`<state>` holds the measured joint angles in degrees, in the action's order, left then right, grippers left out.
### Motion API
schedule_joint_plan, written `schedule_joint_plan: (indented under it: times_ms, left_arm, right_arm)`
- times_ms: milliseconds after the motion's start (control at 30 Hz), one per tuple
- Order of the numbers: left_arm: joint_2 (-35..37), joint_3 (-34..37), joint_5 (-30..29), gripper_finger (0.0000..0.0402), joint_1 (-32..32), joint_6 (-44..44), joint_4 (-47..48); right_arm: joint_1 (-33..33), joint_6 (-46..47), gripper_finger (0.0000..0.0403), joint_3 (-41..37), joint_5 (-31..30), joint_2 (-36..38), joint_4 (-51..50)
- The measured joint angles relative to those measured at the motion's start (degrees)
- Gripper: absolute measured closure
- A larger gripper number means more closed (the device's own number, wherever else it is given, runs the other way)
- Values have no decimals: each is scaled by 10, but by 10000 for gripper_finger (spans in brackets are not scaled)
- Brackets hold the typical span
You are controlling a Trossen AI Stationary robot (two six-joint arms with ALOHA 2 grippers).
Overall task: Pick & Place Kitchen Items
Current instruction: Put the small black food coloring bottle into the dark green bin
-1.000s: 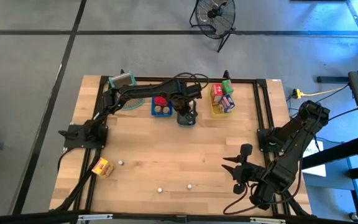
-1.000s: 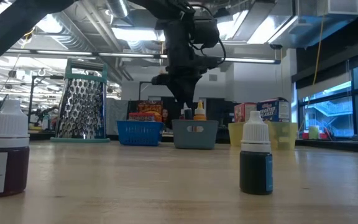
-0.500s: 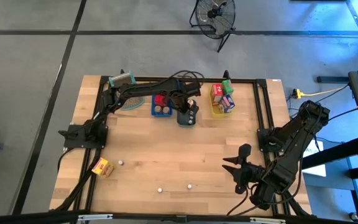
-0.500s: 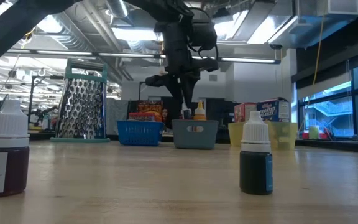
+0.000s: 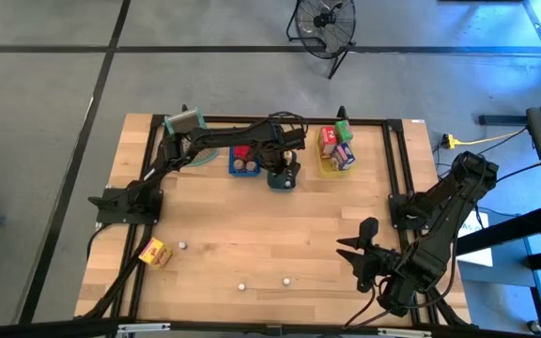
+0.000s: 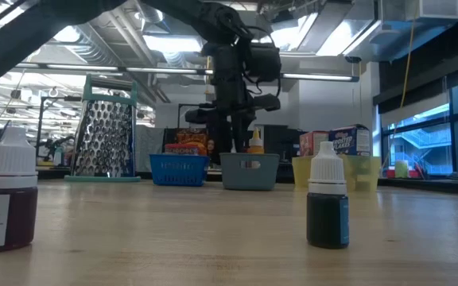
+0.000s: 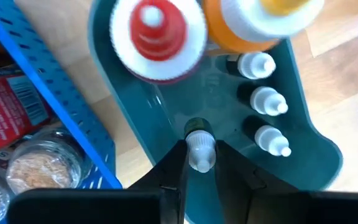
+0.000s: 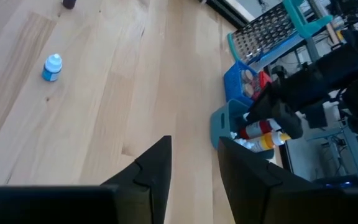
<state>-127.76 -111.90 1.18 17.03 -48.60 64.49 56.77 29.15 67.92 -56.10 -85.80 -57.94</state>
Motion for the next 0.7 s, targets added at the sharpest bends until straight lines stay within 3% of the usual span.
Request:
schedule_joint_plan:
  times_ms: [700]
  left_arm:
    - [-7,1,-30,347,0,-7,-5]
  right_arm:
    - [0,4,270,-19,9,0,5]
